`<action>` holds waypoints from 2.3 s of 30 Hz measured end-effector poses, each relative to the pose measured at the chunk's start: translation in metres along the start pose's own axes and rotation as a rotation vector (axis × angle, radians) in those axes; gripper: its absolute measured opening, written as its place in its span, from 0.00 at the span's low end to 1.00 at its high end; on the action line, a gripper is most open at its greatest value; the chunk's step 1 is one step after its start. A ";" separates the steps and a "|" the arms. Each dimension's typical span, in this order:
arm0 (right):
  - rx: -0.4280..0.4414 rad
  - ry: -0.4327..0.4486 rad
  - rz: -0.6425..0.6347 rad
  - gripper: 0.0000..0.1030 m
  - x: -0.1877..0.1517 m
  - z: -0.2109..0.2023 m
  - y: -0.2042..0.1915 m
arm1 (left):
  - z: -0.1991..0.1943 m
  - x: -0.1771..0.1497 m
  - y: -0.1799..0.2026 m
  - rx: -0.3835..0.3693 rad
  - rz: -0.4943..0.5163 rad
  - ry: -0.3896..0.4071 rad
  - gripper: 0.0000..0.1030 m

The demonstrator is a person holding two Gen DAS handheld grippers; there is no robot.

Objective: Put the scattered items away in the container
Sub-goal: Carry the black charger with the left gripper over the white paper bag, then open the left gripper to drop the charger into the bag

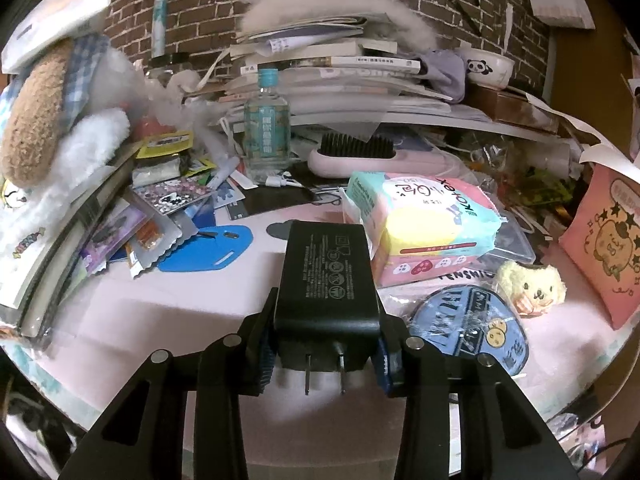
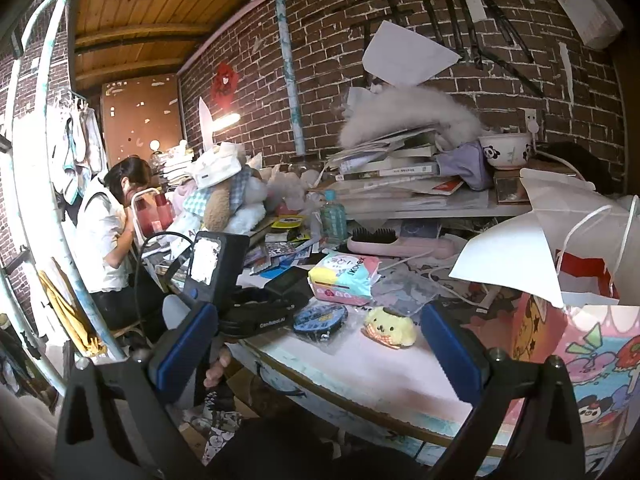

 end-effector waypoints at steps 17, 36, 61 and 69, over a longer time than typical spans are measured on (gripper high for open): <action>-0.003 -0.014 0.015 0.99 -0.005 0.004 0.006 | -0.020 0.017 0.003 0.031 0.039 0.052 0.33; -0.010 -0.004 0.043 0.99 -0.016 -0.015 0.022 | -0.099 0.141 0.115 -0.207 0.222 0.260 0.33; -0.069 -0.007 0.092 0.99 -0.040 -0.043 0.043 | -0.112 0.137 0.381 -0.666 0.546 -0.096 0.32; -0.073 -0.023 0.106 0.99 -0.045 -0.044 0.049 | -0.094 0.148 0.350 -0.569 0.503 -0.063 0.31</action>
Point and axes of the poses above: each gripper's, at about its wrist camera, not at the fingertips, and z roughly the way its jaws point, y to its right, x to its top, the point moved 9 cm from there along z, roughly the way its jaws point, and after that the axes turned 3 degrees about z, right-handed, at the moved point
